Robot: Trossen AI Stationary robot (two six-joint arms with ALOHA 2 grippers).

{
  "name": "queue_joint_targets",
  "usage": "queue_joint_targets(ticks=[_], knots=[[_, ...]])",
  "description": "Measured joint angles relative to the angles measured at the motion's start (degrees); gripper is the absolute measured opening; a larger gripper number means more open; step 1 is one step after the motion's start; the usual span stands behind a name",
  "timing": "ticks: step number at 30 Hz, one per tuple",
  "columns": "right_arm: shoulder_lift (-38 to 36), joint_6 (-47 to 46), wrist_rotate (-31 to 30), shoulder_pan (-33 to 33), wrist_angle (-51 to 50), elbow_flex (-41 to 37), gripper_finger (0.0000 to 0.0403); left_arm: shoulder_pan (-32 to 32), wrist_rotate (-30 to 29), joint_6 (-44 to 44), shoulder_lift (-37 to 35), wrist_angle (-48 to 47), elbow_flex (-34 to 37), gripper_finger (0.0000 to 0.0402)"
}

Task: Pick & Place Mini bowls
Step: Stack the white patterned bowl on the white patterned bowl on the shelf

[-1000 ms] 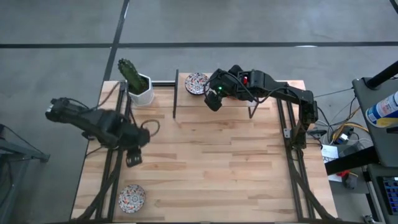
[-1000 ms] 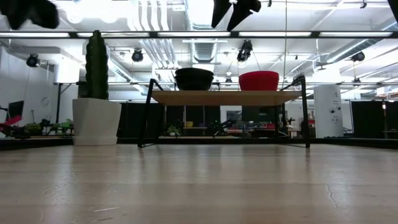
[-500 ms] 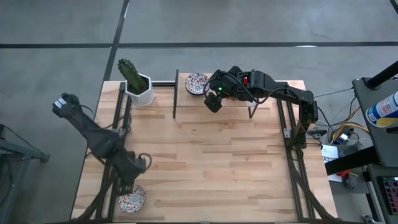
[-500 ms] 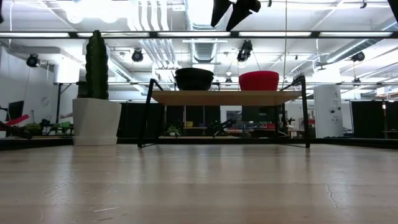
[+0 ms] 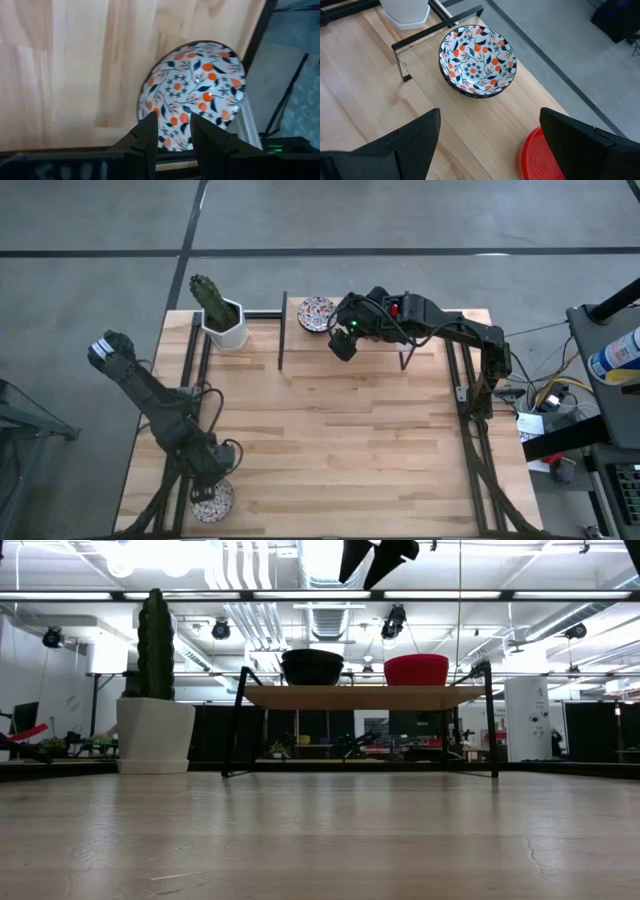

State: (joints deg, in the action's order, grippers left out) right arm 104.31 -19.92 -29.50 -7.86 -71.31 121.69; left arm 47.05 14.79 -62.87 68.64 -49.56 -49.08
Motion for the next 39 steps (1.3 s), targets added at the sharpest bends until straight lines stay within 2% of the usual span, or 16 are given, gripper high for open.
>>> queue_joint_targets(ticks=[17,28,31,35,39], knots=[[0.0,-1.3,0.0,0.1,0.0,0.0,0.0338,0.0,0.3,0.1,-0.1,5.4,8.4,0.0108],[0.0,-1.1,0.0,0.1,0.0,0.0,0.0338,0.0,1.4,-4.3,-0.1,12.5,12.5,0.0106],[0.0,-1.1,0.0,0.1,0.0,0.0,0.0338,-0.1,1.4,-6.4,-0.1,12.0,13.0,0.0083],[0.0,-0.8,0.0,0.1,-0.1,0.0,0.0338,-0.1,1.4,-9.0,-0.2,12.6,13.6,0.0015],[0.0,-0.4,0.0,0.1,-0.3,0.0,0.0338,-0.8,1.6,-10.9,-0.4,13.4,14.5,0.0007]])
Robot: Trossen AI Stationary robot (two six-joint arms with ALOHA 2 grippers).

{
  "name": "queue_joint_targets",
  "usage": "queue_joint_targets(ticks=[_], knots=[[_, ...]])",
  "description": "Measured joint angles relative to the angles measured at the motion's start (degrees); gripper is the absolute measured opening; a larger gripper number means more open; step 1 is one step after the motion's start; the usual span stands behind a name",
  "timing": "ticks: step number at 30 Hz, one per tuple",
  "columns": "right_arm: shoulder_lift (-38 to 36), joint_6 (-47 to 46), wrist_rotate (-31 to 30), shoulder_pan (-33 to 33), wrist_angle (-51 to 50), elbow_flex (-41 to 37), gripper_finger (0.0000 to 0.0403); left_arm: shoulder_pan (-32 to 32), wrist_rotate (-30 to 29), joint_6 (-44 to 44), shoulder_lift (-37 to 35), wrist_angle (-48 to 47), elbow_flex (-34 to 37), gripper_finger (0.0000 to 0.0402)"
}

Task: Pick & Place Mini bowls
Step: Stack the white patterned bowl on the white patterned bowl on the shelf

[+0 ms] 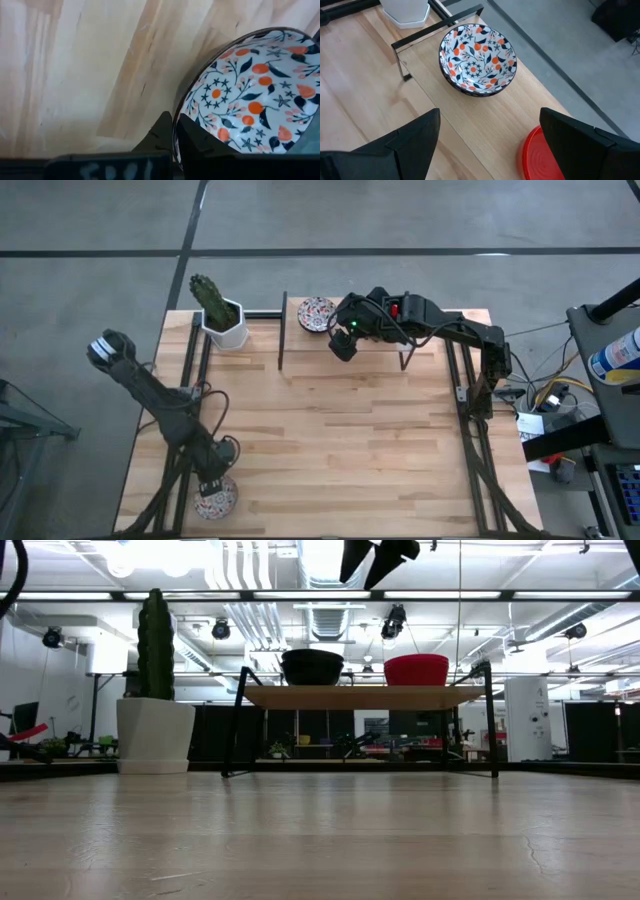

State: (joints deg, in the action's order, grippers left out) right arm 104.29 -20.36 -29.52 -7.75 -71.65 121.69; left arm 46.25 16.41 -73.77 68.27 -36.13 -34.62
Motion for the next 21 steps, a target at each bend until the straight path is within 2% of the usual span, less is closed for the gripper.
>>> queue_joint_targets(ticks=[4,14,21], knots=[[0.0,1.5,0.0,0.0,-0.1,0.0,0.0338,-2.1,-1.2,-2.6,-1.1,-0.1,0.5,0.0005],[0.0,5.4,0.0,0.0,-0.2,0.0,0.0338,-11.2,-12.2,-11.6,-9.2,-3.4,0.6,0.0001],[0.0,5.9,0.0,-0.1,-0.7,0.0,0.0338,-19.6,-12.9,-14.7,-13.7,-2.6,0.8,0.0]])
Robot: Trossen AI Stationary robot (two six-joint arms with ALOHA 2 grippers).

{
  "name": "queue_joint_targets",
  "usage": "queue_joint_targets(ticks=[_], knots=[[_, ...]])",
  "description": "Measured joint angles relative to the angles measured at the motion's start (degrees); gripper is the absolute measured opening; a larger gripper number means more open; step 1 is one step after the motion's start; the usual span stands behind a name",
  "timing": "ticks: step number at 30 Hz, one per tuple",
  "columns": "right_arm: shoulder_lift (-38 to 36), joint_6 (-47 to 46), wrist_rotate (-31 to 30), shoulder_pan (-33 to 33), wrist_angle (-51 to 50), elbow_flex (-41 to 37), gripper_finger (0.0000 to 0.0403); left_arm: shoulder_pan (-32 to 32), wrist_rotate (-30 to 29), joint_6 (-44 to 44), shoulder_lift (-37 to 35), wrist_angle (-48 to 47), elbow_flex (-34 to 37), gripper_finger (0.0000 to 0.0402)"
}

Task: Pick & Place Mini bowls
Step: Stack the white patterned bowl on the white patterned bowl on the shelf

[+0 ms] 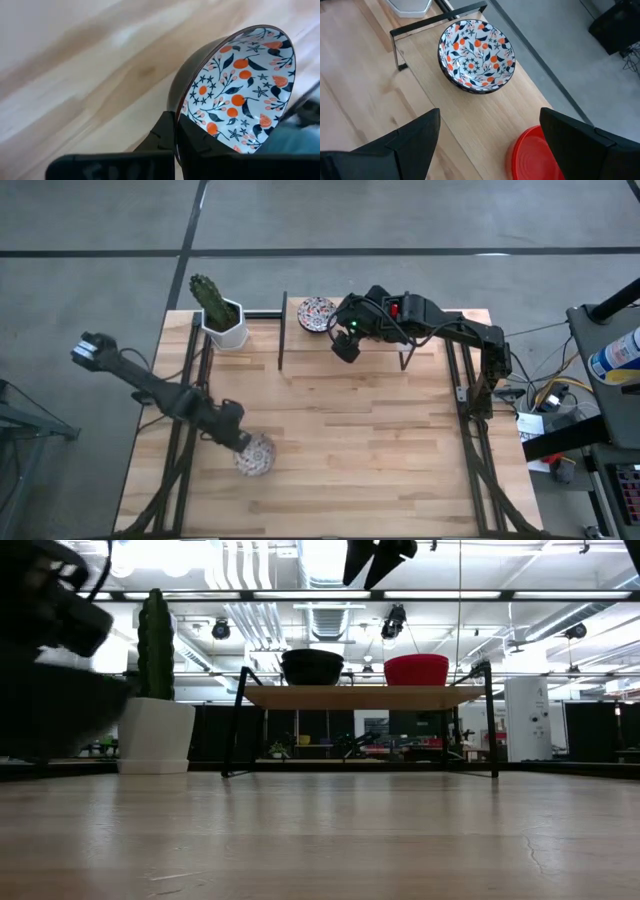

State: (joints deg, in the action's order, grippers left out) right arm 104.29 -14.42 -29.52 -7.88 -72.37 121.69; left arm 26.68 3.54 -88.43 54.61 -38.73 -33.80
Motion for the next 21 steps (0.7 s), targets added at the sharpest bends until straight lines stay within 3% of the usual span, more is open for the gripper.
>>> queue_joint_targets(ticks=[12,21], knots=[[-0.7,1.6,-0.5,-0.3,-1.2,0.0,0.0338,-18.1,-0.1,-0.5,-3.6,1.7,-6.2,0.0],[-3.2,1.6,-0.1,-1.8,3.4,0.0,0.0332,-34.0,2.6,10.1,-0.9,1.8,-17.1,0.0]])
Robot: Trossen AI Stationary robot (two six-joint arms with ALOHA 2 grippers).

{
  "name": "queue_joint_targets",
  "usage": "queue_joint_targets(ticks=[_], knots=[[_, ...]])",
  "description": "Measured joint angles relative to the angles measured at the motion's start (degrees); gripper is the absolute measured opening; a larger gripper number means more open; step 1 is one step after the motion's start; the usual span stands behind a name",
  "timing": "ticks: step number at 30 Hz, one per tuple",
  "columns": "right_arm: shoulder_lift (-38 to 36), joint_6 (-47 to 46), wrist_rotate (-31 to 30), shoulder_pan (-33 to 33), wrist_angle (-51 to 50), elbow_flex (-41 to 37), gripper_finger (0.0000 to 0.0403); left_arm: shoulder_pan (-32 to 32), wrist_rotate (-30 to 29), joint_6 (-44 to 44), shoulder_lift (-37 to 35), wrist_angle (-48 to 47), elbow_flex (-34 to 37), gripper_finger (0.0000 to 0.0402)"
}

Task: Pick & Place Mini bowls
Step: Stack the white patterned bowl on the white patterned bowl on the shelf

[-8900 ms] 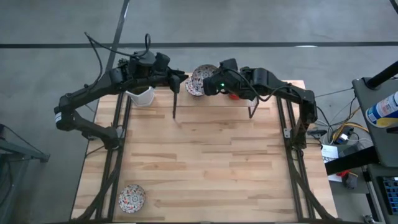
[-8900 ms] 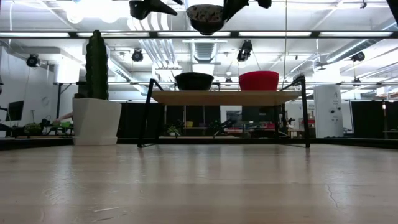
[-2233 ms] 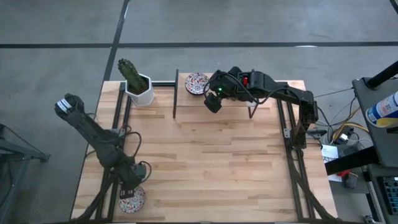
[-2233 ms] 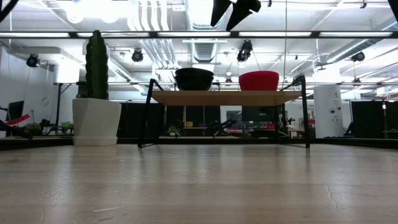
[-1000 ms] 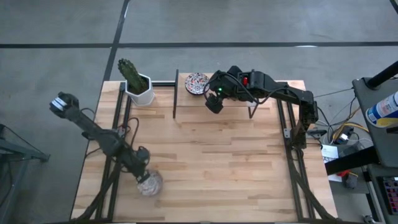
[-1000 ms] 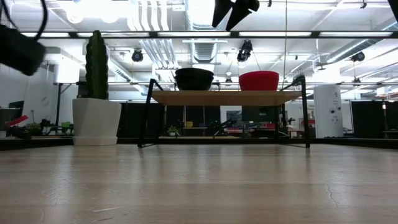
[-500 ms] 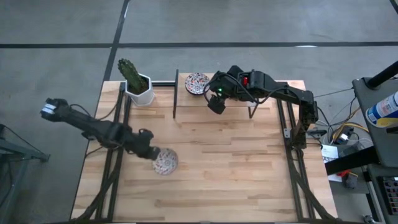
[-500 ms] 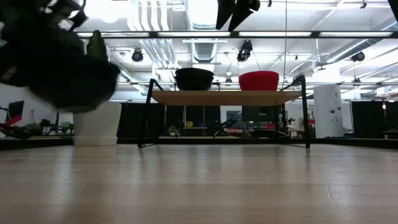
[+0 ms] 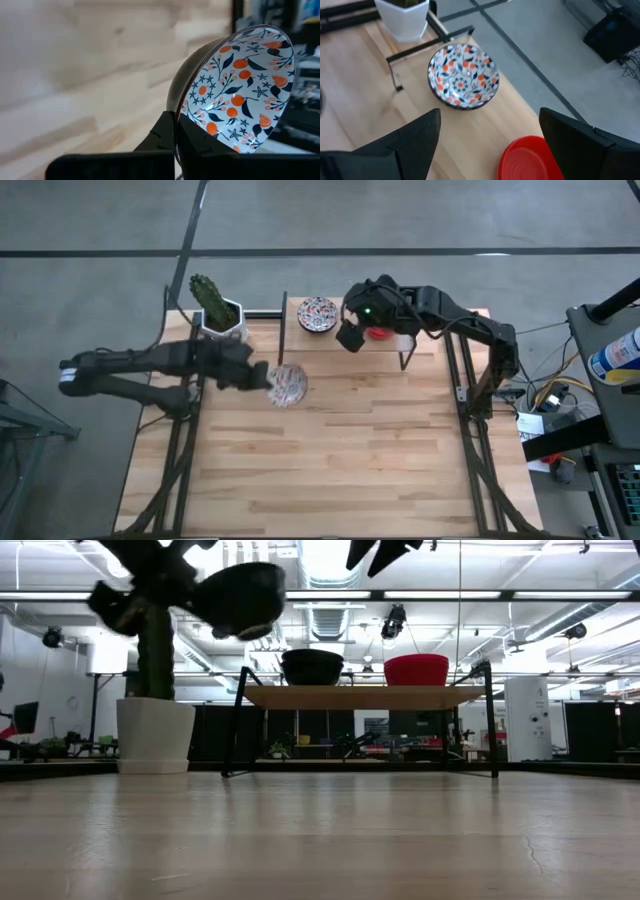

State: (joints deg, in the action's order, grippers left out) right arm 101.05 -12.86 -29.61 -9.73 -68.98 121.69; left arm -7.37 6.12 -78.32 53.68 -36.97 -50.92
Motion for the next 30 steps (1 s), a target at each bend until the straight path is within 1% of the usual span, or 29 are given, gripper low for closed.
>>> queue_joint_targets(ticks=[6,12,18,22,25,30], knots=[[-1.6,0.0,0.1,-0.1,0.6,0.0,0.0325,-10.5,6.1,8.2,5.2,0.0,-8.6,0.0],[-2.5,0.0,0.1,-0.1,0.6,0.0,0.0325,-19.8,11.4,14.6,13.3,-0.1,-18.6,0.0],[-2.7,0.0,0.1,-0.1,0.5,0.0,0.0325,-27.9,12.8,20.1,22.7,-3.3,-31.1,0.0],[-2.7,1.1,0.2,-0.1,0.3,0.0,0.0325,-31.1,13.1,21.8,29.4,-6.4,-39.4,0.0],[-2.7,3.2,0.2,-0.1,0.3,0.0,0.0325,-31.9,12.9,23.2,35.2,-8.7,-45.2,0.0],[-3.0,5.6,0.2,-0.2,-0.6,0.0,0.0325,-31.7,12.9,28.0,43.0,-18.3,-53.2,0.0]])
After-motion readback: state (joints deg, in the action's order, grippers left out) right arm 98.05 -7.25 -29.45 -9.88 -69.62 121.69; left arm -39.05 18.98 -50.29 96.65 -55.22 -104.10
